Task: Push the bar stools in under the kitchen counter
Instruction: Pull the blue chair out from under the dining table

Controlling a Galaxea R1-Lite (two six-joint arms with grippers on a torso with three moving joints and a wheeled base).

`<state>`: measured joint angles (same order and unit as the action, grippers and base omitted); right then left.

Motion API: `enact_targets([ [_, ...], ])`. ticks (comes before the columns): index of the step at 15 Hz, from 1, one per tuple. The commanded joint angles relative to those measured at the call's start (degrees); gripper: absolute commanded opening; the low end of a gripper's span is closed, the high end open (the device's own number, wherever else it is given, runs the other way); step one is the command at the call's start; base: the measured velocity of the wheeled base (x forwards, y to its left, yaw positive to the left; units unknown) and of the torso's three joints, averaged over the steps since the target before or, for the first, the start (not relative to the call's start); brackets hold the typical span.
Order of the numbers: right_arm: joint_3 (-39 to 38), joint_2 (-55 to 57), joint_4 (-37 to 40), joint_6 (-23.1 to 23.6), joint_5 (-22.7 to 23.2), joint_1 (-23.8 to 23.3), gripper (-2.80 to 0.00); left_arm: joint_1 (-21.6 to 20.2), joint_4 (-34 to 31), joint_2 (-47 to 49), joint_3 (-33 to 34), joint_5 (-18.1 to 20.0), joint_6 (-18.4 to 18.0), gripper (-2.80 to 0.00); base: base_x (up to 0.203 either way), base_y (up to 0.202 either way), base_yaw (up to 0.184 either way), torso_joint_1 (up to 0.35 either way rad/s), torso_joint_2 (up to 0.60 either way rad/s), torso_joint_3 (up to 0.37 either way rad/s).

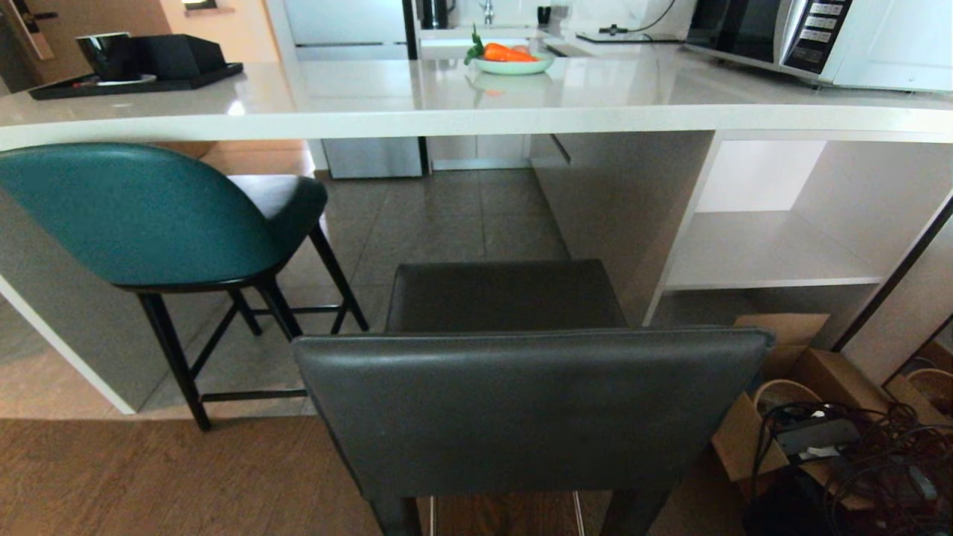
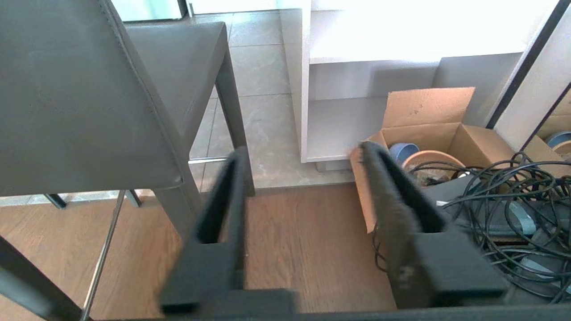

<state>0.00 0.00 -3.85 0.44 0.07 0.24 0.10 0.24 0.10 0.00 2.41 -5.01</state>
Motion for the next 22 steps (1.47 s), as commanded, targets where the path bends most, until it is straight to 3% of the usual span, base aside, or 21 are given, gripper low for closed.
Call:
enact_targets([
  [1,-1.32,0.0,-0.01,-0.09,0.01,0.02,-2.8,-0.01,0.08,0.08,0.0,-0.04,0.0,0.0,0.0,0.0,0.0,0.0,0.0,0.0],
  [3,-1.32,0.0,-0.02,-0.08,0.01,0.02,-2.8,-0.01,0.02,0.08,0.0,0.05,-0.09,0.0,0.0,0.0,0.0,0.0,0.0,0.0],
  [5,-1.38,0.0,0.47,2.8,0.27,0.02,-2.8,0.08,0.11,0.08,0.0,-0.04,0.0,0.0,0.0,0.0,0.0,0.0,0.0,0.0],
  [8,-1.32,0.0,0.25,0.0,0.1,0.11,-2.8,0.08,0.11,0.08,0.0,-0.21,0.53,0.0,0.0,0.0,0.0,0.0,0.0,0.0],
  [22,-1.32,0.09,0.25,-0.79,-0.07,0.02,-2.8,-0.1,0.11,0.08,0.0,-0.13,0.44,0.0,0.0,0.0,0.0,0.0,0.0,0.0],
])
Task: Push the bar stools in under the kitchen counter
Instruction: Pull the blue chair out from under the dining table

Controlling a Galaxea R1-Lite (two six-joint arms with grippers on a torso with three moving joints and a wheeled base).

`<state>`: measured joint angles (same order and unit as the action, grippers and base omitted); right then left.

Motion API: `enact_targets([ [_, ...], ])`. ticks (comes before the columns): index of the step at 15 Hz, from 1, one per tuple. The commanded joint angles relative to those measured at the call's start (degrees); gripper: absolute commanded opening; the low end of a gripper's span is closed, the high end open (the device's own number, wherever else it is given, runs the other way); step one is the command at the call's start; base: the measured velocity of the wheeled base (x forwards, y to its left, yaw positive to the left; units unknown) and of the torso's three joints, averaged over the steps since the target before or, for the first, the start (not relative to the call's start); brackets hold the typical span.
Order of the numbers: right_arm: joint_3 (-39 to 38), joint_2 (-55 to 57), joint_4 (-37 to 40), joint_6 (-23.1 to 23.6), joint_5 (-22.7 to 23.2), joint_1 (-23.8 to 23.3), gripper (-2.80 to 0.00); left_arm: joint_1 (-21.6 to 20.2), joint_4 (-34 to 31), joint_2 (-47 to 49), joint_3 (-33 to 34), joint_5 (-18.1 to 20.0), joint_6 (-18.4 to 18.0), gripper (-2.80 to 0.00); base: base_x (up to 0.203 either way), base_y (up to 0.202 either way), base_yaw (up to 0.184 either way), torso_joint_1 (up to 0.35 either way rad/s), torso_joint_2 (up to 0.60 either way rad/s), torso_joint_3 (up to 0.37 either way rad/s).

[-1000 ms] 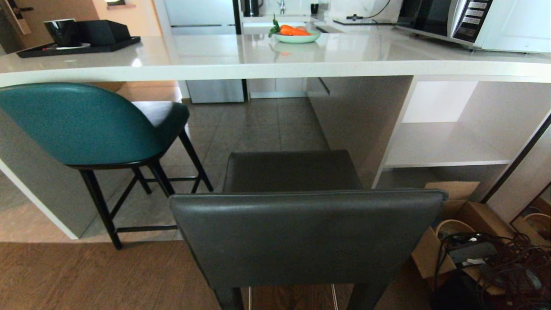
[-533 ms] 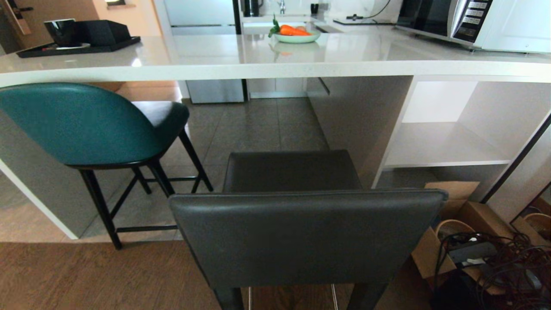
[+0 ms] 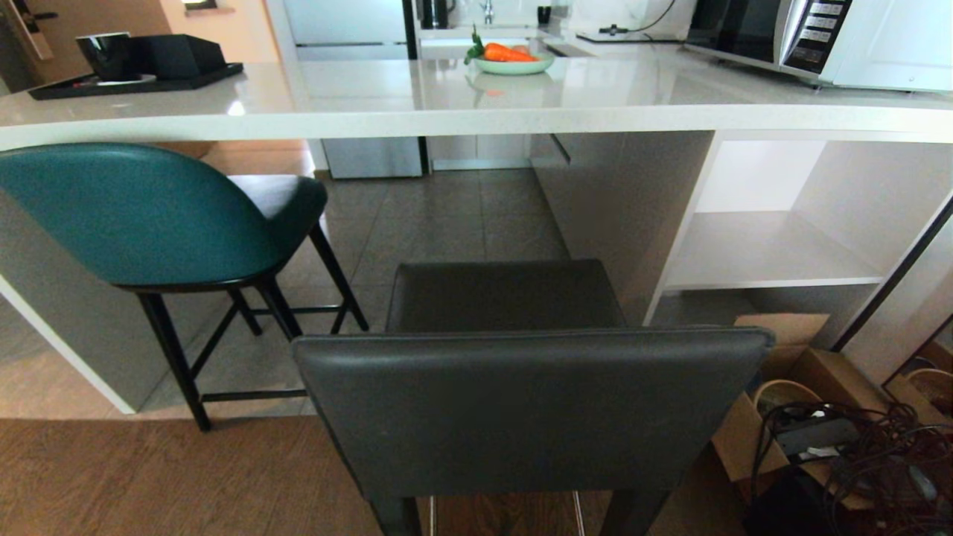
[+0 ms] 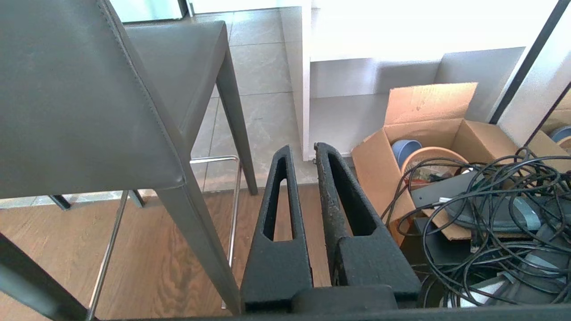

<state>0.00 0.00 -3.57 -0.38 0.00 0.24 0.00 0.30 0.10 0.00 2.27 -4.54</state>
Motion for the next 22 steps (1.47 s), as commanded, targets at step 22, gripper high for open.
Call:
enact_targets([
  [22,-1.32,0.09,-0.12,-0.15,0.0,0.02,-2.8,0.09,0.05,-0.01,0.09,0.19,-1.08,0.0,-0.039,0.0,-0.001,0.001,0.0,0.0],
])
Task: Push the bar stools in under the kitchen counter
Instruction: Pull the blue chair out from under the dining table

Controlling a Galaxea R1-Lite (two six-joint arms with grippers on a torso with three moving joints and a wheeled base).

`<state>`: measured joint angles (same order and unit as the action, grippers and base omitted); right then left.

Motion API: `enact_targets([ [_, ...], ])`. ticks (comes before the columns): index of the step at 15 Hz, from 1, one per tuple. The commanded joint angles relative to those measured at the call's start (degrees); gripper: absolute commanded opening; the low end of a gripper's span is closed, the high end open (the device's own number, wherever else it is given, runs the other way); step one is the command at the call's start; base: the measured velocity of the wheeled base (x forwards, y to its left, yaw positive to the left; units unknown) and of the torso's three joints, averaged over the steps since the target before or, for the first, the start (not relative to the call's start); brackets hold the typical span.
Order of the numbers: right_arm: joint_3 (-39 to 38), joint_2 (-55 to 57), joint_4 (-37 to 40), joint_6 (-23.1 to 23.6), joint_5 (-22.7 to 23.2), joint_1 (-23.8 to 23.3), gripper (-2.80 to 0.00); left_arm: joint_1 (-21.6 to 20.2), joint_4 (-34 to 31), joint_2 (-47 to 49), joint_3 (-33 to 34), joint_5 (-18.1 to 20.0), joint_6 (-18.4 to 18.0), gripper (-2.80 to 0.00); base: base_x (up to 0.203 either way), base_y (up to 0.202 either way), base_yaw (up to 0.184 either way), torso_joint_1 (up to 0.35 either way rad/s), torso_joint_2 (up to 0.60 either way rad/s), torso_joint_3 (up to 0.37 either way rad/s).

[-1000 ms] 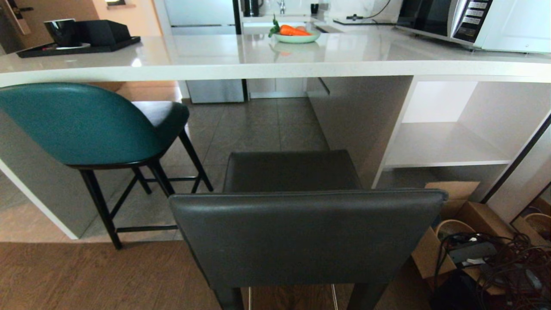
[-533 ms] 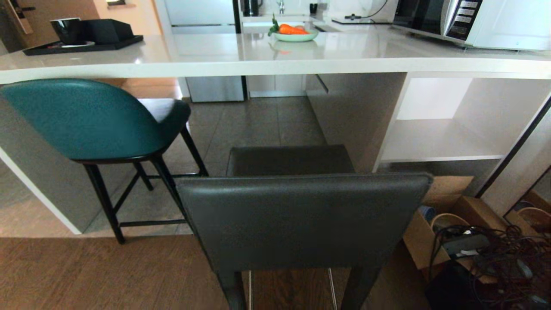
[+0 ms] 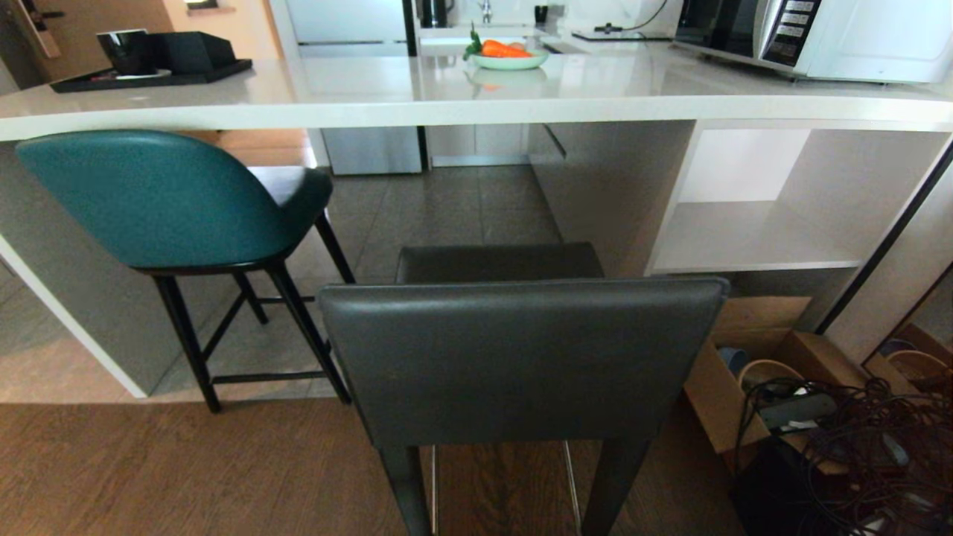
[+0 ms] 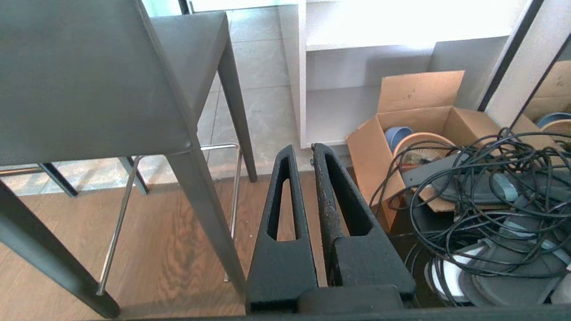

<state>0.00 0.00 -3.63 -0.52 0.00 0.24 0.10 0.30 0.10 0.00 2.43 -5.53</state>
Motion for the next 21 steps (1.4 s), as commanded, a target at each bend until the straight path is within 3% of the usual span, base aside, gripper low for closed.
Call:
enact_targets([
  [1,-1.32,0.0,-0.06,0.0,0.0,0.02,-2.8,-0.01,0.05,-0.01,0.09,0.04,-0.09,0.0,0.0,0.0,0.0,0.0,0.0,0.0],
  [21,-1.32,0.08,0.03,0.08,0.0,0.02,-2.8,-0.01,0.07,0.07,0.09,-0.05,0.26,0.0,0.0,0.0,0.0,0.0,0.0,0.0],
])
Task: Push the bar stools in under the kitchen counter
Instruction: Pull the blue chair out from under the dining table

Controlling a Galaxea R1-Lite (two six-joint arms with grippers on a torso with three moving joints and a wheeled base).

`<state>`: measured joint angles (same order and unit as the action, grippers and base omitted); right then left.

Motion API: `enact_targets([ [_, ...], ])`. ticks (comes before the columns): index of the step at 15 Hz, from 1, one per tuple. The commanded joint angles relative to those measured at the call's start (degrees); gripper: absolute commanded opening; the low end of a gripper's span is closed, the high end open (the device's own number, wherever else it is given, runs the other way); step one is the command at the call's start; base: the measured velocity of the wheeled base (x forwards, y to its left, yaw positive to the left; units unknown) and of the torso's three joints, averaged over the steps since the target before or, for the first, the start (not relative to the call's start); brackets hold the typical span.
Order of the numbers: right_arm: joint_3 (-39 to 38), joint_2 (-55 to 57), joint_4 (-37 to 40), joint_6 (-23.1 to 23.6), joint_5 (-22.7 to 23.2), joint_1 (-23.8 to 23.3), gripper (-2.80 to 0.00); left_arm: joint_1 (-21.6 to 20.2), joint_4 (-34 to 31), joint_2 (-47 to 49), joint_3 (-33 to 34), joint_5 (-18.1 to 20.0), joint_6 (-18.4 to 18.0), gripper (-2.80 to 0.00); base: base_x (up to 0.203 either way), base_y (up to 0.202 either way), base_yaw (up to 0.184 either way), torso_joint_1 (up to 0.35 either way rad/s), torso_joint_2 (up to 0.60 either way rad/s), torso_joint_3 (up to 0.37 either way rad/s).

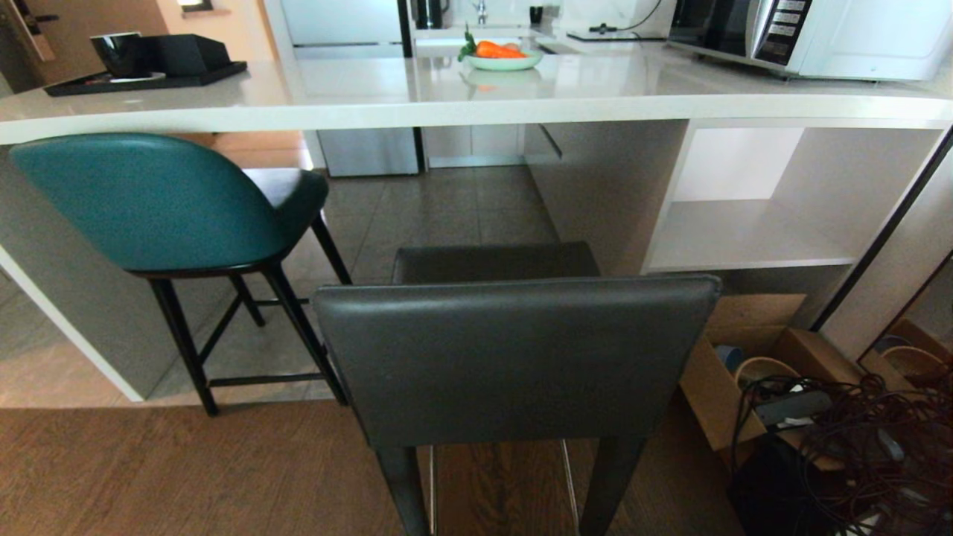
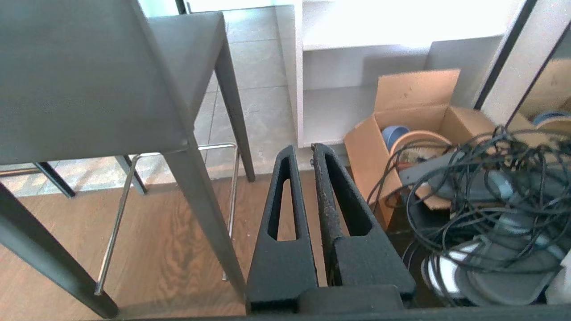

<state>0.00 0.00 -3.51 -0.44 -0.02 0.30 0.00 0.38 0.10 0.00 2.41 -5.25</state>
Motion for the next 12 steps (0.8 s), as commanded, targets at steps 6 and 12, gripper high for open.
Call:
enact_targets([
  [6,-1.32,0.03,-0.09,0.0,0.02,-0.03,-2.8,0.18,0.06,0.01,0.09,-0.22,1.74,0.0,0.001,0.141,-0.001,0.003,0.0,0.003],
  [12,-1.32,0.0,-0.11,0.0,0.02,-0.03,-2.8,0.16,0.06,0.08,0.09,-0.22,1.83,0.0,-0.001,0.042,0.001,0.001,0.0,0.002],
])
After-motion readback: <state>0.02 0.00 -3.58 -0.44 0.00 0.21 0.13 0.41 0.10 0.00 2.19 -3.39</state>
